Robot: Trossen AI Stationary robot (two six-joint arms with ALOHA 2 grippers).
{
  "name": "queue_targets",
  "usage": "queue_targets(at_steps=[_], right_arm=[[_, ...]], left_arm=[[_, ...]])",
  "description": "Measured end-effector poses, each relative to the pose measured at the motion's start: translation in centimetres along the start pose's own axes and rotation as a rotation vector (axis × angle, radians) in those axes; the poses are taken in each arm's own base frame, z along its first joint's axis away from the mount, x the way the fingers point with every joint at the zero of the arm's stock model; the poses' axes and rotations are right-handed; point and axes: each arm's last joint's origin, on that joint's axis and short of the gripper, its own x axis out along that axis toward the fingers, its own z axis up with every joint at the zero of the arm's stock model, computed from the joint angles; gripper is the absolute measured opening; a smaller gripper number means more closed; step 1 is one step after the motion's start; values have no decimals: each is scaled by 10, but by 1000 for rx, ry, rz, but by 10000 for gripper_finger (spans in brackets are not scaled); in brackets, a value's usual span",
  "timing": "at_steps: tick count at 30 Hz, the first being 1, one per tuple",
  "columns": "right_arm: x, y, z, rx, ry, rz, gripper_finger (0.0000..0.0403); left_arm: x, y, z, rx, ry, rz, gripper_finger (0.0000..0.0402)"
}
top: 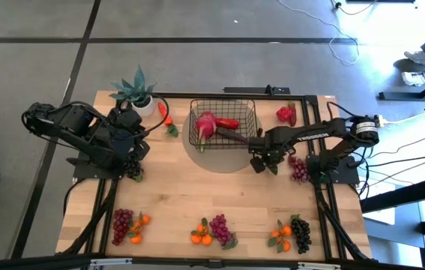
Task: Build produce basket
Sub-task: Put the green chili pepper into the black wire basket
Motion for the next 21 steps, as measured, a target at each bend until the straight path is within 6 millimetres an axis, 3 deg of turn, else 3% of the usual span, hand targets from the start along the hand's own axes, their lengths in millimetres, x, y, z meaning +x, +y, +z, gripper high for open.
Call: queue_targets(at_steps=[10, 21], right_arm=[[-50, 9, 3, -49, -9, -49, 38], [-83, 14, 7, -98, -88, -59, 38]], left_arm=[[0, 0, 0, 27, 0, 1, 90], [0, 0, 0, 52, 1, 1, 90]])
